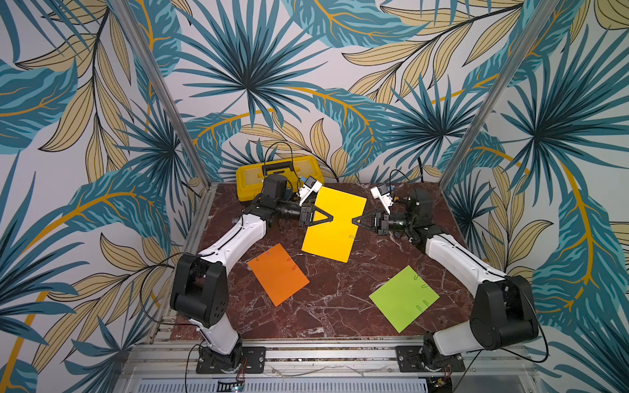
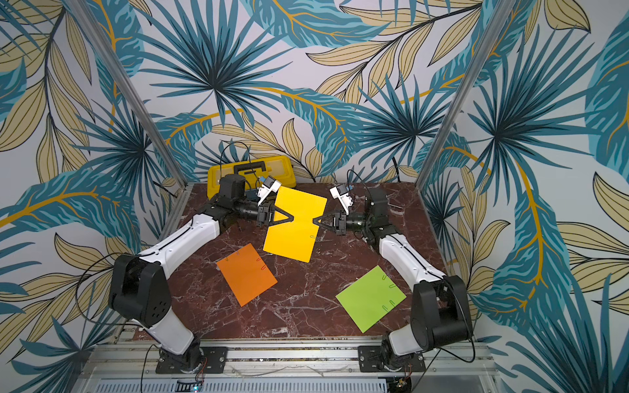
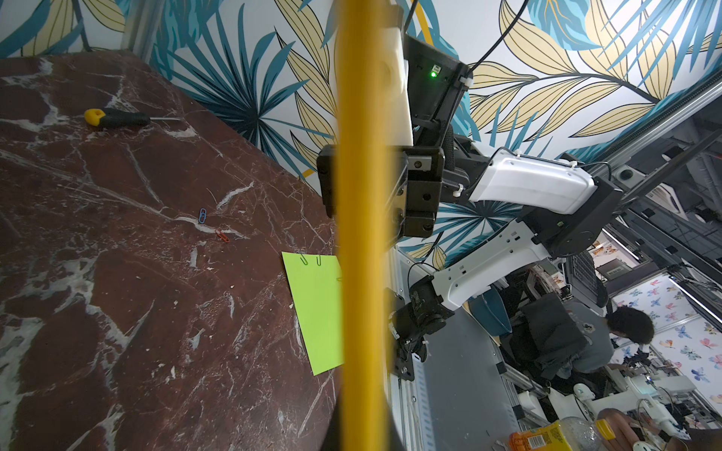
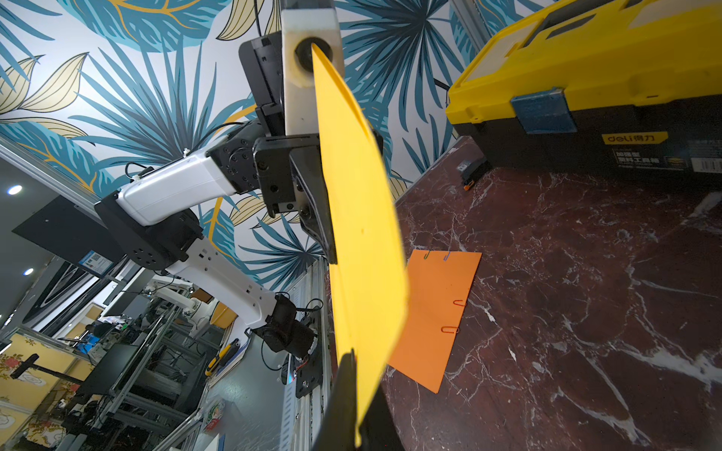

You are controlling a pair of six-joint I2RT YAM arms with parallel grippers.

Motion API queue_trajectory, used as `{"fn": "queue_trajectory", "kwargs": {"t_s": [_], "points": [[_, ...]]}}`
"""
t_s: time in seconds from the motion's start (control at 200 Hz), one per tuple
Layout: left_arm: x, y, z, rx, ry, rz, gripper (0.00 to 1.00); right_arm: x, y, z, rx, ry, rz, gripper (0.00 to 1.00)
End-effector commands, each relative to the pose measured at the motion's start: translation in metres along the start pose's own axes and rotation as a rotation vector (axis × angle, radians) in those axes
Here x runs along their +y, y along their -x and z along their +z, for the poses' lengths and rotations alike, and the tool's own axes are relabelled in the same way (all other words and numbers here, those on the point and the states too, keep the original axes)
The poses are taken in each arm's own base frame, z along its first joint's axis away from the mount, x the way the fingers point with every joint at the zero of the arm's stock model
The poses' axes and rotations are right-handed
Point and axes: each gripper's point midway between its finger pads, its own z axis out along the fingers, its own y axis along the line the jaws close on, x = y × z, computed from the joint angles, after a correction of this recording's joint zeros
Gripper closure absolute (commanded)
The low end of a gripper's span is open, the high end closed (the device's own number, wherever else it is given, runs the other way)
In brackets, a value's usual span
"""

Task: Unclip the paperclips from the documents
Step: Remove the paper clip from the document.

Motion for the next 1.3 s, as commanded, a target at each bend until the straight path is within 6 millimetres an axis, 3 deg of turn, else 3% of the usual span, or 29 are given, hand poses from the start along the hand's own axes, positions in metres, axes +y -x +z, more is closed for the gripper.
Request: {"fn": "queue_trajectory", "kwargs": {"t_s": [0.0, 0.856, 1.297], "points": [[-0.013, 0.013, -0.014, -0.034, 0.015, 0.08, 1.0, 0.002, 0.004, -0.009, -0.011, -0.023, -0.008, 0.95], [-0.011, 0.013, -0.016, -0.036, 0.017, 0.078, 1.0, 0.0, 0.006, -0.014, -0.016, -0.033, -0.008, 0.93], [-0.008, 0.012, -0.017, -0.037, 0.026, 0.074, 1.0, -0.008, -0.008, -0.024, 0.023, -0.079, 0.009, 0.93]]}}
